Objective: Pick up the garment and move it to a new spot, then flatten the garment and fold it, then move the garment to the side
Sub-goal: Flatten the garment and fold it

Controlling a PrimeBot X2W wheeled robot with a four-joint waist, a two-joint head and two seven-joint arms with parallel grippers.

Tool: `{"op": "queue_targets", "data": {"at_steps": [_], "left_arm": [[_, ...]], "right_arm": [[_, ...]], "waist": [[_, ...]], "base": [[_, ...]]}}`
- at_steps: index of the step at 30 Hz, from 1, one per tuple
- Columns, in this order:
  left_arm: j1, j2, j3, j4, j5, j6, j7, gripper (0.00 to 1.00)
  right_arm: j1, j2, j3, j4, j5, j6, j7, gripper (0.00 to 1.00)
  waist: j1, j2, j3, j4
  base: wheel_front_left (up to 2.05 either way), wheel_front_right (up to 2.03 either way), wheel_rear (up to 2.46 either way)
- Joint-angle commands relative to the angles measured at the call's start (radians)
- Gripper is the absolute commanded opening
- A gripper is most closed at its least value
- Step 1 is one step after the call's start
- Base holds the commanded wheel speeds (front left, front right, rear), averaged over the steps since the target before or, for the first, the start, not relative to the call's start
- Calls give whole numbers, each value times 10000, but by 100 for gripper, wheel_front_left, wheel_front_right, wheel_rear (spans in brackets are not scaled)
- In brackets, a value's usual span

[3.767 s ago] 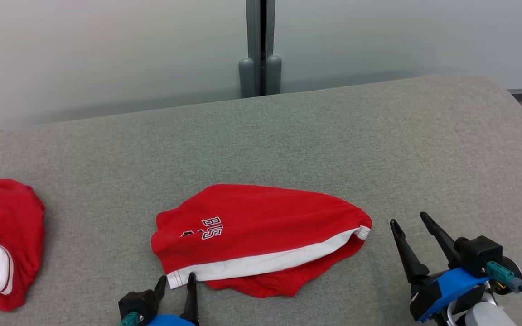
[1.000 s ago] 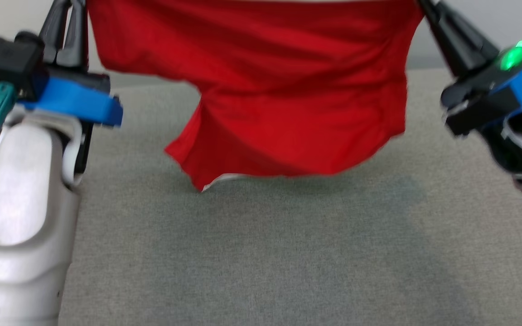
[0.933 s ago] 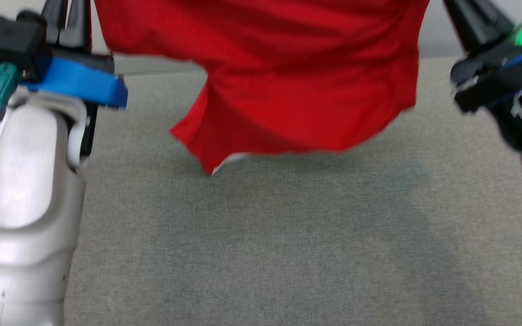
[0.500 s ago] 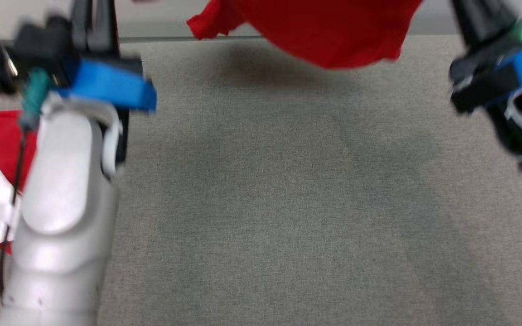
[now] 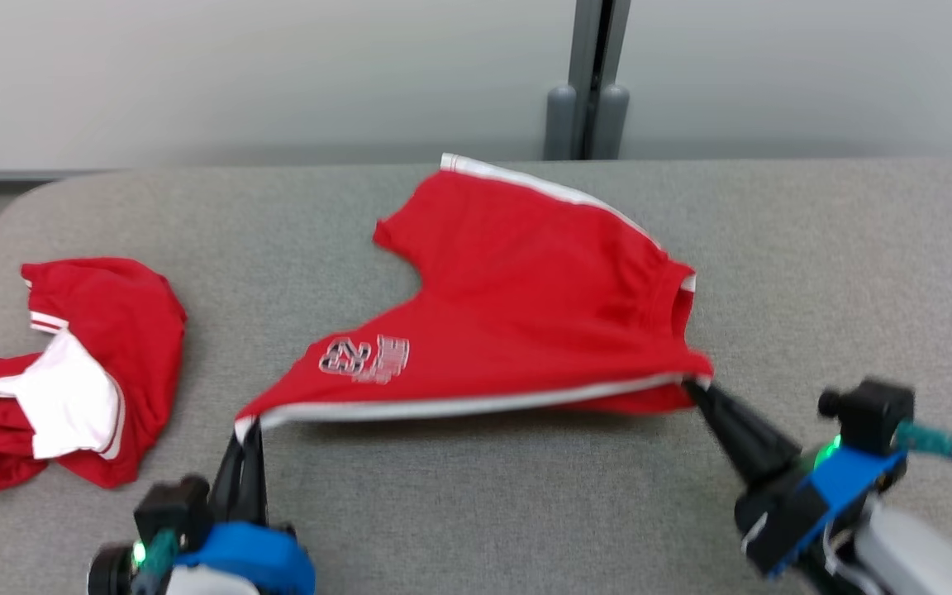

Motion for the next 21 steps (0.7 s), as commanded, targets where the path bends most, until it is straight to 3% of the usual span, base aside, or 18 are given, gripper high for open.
{"op": "queue_targets", "data": {"at_steps": [1,8,14,21], "left_arm": [[419,77,179,-71,-5,29,-25,0],[2094,3,645,-143,-63,-32,-24,0],[3130,4,929,-422,-124,-87,-26,0],[2277,-8,902,-767,2,-214,-26,0]], "right_arm": [[584,24,7,-82,154,-20,-55,0],[2801,254,43,-821,529,-20,-57,0],[4089,81,67,-1425,692,-20,-57,0],[4022,215,-268,-1825,1028,-20,-67,0]], "waist": [[3,0,-322,-64],[3,0,-1131,-18],[3,0,-1381,-175],[3,0,-1043,-531]], "base": [[0,0,0],[0,0,0],[0,0,0],[0,0,0]]}}
